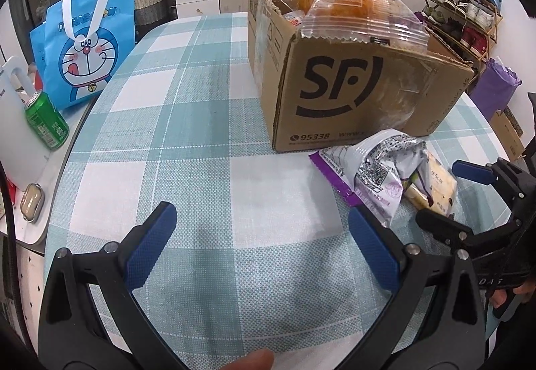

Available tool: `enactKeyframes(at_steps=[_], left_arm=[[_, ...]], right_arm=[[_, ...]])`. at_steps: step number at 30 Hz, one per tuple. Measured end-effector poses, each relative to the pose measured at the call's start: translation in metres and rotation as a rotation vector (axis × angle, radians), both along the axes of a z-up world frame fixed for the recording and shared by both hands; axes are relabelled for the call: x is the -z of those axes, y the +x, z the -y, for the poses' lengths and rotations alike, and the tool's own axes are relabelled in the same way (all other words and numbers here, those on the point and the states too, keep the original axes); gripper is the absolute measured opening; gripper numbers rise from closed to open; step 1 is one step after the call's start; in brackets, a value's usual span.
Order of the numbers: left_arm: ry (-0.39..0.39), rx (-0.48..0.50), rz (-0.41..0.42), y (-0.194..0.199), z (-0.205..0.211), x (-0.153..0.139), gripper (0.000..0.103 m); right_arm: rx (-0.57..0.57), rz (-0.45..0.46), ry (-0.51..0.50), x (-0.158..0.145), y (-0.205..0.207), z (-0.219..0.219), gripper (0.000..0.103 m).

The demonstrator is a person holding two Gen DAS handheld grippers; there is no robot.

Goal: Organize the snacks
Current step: 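Grasp the cream cracker sandwich packet with the right tool, then grasp the purple-white chip bag with the left tool while the right tool holds the cracker packet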

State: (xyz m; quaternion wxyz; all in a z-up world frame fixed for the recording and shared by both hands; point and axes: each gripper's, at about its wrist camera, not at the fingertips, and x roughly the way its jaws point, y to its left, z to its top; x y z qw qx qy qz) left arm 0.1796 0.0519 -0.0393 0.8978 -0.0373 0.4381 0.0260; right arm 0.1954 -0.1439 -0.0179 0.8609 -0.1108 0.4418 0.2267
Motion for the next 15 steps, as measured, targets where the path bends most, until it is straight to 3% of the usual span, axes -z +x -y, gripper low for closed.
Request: enactKeyframes(at_steps=[5,15], left_arm=[[-0.004,0.002,0.008,-0.002,0.0,-0.004,0.102],[0.002,0.012,0.013,-0.003,0.005,-0.007,0.102]], right_arm=[[-0.023,0.019,0.014,-0.006,-0.006,0.0,0.063],[-0.035,0.057,0.019,-0.023,-0.012,0.005,0.058]])
